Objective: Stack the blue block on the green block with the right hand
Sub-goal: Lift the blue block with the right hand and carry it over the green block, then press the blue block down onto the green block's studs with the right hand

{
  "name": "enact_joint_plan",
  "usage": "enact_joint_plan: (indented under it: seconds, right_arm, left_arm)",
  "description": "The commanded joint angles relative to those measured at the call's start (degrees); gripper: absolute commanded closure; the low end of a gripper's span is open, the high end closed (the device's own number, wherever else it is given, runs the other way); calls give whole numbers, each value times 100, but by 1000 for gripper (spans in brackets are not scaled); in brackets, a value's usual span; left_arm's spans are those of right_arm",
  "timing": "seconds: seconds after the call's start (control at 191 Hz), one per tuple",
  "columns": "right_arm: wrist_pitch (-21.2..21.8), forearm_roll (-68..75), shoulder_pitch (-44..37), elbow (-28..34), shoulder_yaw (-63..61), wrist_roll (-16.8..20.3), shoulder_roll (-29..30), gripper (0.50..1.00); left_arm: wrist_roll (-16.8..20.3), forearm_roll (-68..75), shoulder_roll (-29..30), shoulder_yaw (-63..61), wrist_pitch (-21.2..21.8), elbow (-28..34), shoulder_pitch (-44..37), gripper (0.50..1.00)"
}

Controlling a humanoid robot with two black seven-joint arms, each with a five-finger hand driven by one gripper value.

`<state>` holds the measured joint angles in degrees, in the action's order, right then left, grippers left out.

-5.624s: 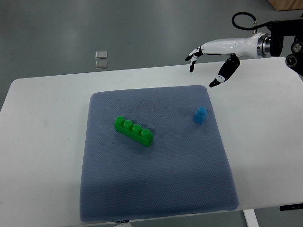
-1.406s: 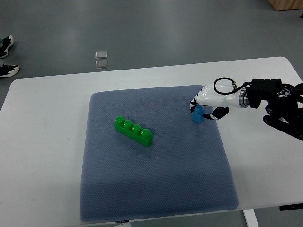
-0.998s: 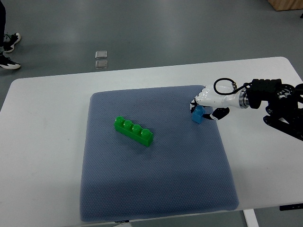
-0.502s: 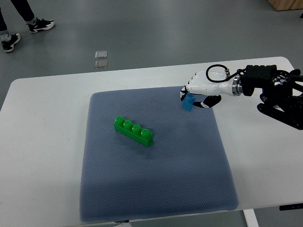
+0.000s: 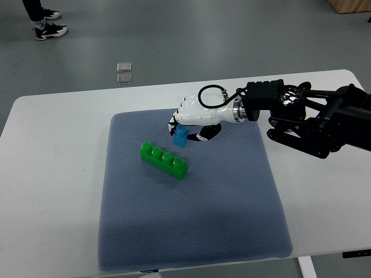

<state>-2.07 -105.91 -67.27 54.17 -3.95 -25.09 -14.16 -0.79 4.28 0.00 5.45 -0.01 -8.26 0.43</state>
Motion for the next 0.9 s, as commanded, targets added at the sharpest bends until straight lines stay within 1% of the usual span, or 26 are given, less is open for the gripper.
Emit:
enact_joint_plan:
  seconds: [0.0,0.267,0.46,0.585,0.894]
  right_arm:
    - [5,0,-14,6,88,-5,80,961]
    - [5,-9,-5,6,272,4,247,961]
    - [23,-17,-93,-3,281,4,247,959]
    - [172,-17,-216,-3,281,4,185,959]
    - [181,-17,-278,6,272,-5,238,957]
  left_arm:
    - [0,-6,0,0,1,0,1,500]
    - [0,3,0,0,1,0,-8,500]
    - [0,3,0,0,1,0,-8,500]
    - [0,3,0,0,1,0,1,500]
    - [-9,3,0,0,1,0,1,500]
